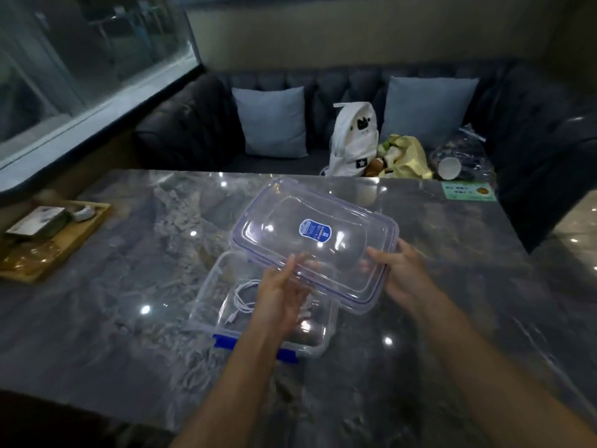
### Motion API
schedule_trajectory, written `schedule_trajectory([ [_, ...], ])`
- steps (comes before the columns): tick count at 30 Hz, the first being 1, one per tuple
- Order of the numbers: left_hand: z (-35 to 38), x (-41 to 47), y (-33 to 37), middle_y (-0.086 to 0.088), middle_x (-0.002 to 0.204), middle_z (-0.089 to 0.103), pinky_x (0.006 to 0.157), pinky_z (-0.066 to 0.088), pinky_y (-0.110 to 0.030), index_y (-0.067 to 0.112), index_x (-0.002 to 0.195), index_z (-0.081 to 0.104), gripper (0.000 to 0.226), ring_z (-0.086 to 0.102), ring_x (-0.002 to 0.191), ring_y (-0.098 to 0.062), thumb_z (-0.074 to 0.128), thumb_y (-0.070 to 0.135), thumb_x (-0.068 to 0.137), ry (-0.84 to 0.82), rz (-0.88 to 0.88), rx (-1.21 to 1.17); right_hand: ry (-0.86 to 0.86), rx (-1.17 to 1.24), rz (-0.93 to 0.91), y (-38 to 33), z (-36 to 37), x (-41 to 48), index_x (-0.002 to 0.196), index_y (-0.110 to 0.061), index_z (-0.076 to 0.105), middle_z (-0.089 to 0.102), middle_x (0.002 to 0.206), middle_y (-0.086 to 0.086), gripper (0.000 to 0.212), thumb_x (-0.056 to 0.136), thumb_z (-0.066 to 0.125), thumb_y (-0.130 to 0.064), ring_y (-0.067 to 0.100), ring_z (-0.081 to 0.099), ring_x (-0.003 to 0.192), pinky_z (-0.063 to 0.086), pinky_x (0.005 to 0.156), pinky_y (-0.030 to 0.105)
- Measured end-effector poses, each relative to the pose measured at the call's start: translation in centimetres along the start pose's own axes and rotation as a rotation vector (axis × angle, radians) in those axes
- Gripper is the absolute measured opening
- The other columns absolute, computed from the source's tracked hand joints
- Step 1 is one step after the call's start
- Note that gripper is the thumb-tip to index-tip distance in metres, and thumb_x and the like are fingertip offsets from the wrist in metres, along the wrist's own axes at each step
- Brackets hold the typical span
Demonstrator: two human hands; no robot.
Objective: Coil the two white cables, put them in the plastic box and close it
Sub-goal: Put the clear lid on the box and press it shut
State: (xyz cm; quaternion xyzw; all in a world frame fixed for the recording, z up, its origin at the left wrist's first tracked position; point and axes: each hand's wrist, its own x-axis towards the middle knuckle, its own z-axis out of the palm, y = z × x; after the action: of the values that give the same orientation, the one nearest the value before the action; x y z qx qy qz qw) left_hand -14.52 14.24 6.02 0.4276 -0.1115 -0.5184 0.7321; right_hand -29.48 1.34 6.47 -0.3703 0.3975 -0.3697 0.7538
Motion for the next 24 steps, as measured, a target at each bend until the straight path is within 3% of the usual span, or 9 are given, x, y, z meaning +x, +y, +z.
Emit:
schedule_trajectory([
  [3, -3.8, 0.0, 3.6, -0.002, 0.068, 0.072, 0.053, 0.053, -0.022, 0.013, 0.071, 0.069, 0.038, 0.069, 0.061, -0.014, 0.043, 0.029, 0.094, 0.095, 0.033, -0.078, 0.008, -0.027, 0.032, 0.7, 1.1, 0.2, 0.120, 0.006, 0.046, 0.061, 0.083, 0.018, 0.043, 0.079, 0.053, 0.017, 0.020, 0.061, 0.043, 0.055, 0.042, 0.026],
  [5, -6.7, 0.1, 5.9, 0.000, 0.071, 0.070, 0.056, 0.052, -0.023, 0.016, 0.068, 0.072, 0.040, 0.067, 0.062, -0.012, 0.045, 0.029, 0.094, 0.173, 0.011, -0.065, 0.037, -0.049, 0.054, 1.3, 1.8, 0.2, 0.118, 0.005, 0.048, 0.062, 0.080, 0.018, 0.041, 0.079, 0.053, 0.017, 0.018, 0.060, 0.039, 0.053, 0.039, 0.024],
  [7, -9.1, 0.3, 7.6, 0.001, 0.070, 0.071, 0.057, 0.054, -0.026, 0.018, 0.067, 0.075, 0.039, 0.068, 0.061, -0.011, 0.048, 0.031, 0.092, 0.190, -0.051, 0.109, 0.056, -0.086, 0.076, 2.0, 2.5, 0.1, 0.114, 0.004, 0.052, 0.063, 0.075, 0.016, 0.036, 0.079, 0.054, 0.015, 0.017, 0.059, 0.039, 0.052, 0.039, 0.022],
  [10, -10.9, 0.5, 9.0, 0.005, 0.064, 0.072, 0.051, 0.049, -0.023, 0.021, 0.076, 0.071, 0.036, 0.066, 0.055, -0.010, 0.050, 0.048, 0.088, 0.285, -0.108, 0.560, 0.087, -0.180, 0.075, 3.2, 3.9, -0.2, 0.100, 0.001, 0.061, 0.068, 0.062, 0.007, 0.025, 0.077, 0.058, 0.009, 0.015, 0.062, 0.043, 0.051, 0.041, 0.023],
  [13, -12.5, 1.1, 9.4, 0.004, 0.052, 0.065, 0.049, 0.049, -0.025, 0.021, 0.066, 0.068, 0.024, 0.059, 0.053, -0.018, 0.063, 0.037, 0.083, 0.423, 0.127, 0.790, 0.128, -0.306, 0.002, 5.0, 5.5, -0.6, 0.092, -0.016, 0.068, 0.073, 0.068, 0.002, 0.019, 0.077, 0.063, -0.004, 0.018, 0.070, 0.059, 0.057, 0.051, 0.029],
  [15, -13.2, 1.4, 9.0, -0.006, 0.073, 0.072, 0.066, 0.054, -0.036, 0.023, 0.072, 0.069, 0.013, 0.065, 0.071, -0.026, 0.064, 0.023, 0.084, 0.371, 0.164, 0.751, 0.142, -0.285, -0.048, 6.3, 6.5, -0.8, 0.095, -0.021, 0.067, 0.074, 0.079, 0.003, 0.022, 0.078, 0.063, -0.008, 0.020, 0.071, 0.069, 0.059, 0.055, 0.032],
  [17, -13.8, 1.5, 8.6, -0.011, 0.090, 0.071, 0.076, 0.054, -0.039, 0.026, 0.082, 0.066, 0.015, 0.067, 0.083, -0.026, 0.058, 0.015, 0.087, 0.333, 0.173, 0.753, 0.180, -0.313, -0.080, 7.4, 7.0, -0.9, 0.095, -0.024, 0.066, 0.072, 0.087, 0.004, 0.021, 0.079, 0.063, -0.010, 0.022, 0.071, 0.074, 0.059, 0.061, 0.034],
  [21, -15.4, 1.7, 8.0, 0.006, 0.079, 0.069, 0.055, 0.051, -0.015, 0.027, 0.088, 0.065, 0.024, 0.066, 0.067, -0.004, 0.052, 0.007, 0.090, 0.277, 0.193, 0.760, 0.257, -0.402, -0.102, 9.1, 7.1, -0.8, 0.083, -0.023, 0.066, 0.069, 0.093, 0.011, 0.015, 0.081, 0.062, -0.008, 0.025, 0.067, 0.079, 0.055, 0.069, 0.037],
  [24, -16.6, 2.1, 7.4, 0.000, 0.087, 0.068, 0.061, 0.052, -0.023, 0.020, 0.100, 0.063, 0.019, 0.066, 0.074, -0.012, 0.051, 0.008, 0.091, 0.268, 0.125, 0.766, 0.284, -0.438, -0.093, 9.9, 6.9, -0.8, 0.092, -0.020, 0.064, 0.067, 0.088, 0.005, 0.014, 0.083, 0.062, -0.009, 0.016, 0.065, 0.073, 0.051, 0.058, 0.028],
])
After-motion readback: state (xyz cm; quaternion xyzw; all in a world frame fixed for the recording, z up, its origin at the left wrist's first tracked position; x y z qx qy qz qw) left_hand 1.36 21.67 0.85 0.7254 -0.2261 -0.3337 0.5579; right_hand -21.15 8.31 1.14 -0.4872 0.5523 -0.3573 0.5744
